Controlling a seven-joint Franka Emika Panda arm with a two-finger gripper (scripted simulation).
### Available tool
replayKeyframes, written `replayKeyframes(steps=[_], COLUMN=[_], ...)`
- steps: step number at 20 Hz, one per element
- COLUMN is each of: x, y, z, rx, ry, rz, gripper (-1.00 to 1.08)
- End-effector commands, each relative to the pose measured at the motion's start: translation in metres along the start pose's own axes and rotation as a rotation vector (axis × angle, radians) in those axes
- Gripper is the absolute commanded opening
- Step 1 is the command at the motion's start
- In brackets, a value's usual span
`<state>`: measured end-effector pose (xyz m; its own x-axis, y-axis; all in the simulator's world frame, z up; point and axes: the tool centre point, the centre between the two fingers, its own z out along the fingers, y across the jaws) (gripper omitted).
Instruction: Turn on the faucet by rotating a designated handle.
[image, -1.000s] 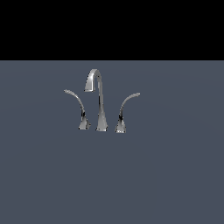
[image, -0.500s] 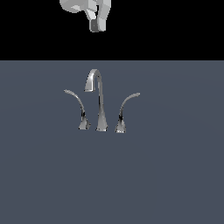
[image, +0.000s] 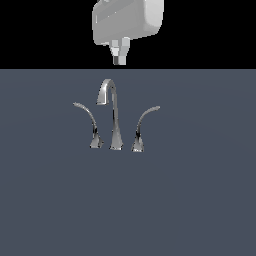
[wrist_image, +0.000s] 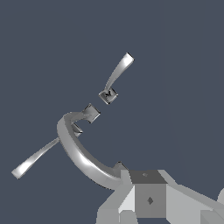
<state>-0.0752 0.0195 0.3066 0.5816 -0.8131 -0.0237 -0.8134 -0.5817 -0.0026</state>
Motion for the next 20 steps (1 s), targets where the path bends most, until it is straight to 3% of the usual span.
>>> replayKeyframes(steps=[1, 20], x=[0.011, 0.116], y=[-0.008, -0.037], z=[0.012, 0.100], rx=[0.002, 0.005], ry=[0.002, 0.019], rz=[0.066, 0.584], gripper=[-1.00, -1.00])
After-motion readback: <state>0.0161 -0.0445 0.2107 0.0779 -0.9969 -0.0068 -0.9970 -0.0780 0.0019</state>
